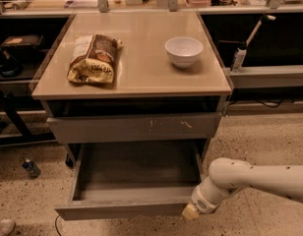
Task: Close middle drawer
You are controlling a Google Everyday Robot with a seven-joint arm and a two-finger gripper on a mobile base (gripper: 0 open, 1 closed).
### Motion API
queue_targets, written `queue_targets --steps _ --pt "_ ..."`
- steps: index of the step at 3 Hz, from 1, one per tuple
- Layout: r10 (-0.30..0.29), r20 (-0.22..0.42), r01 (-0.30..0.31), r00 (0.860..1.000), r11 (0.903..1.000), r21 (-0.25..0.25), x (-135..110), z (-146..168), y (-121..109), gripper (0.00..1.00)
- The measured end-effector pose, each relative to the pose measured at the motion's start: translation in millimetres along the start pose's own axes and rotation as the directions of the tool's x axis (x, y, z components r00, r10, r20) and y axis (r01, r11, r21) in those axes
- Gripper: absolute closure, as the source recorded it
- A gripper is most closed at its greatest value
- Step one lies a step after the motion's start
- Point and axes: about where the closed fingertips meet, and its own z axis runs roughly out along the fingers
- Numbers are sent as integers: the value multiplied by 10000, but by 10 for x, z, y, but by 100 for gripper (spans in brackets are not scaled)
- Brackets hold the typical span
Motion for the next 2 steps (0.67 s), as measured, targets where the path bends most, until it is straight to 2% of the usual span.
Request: queue_targets --steps 1,2 --pt "61 580 -109 9983 9966 813 -130 -111 -205 100" --pt "10 1212 -174 9926 9908 1340 -408 21 -496 100"
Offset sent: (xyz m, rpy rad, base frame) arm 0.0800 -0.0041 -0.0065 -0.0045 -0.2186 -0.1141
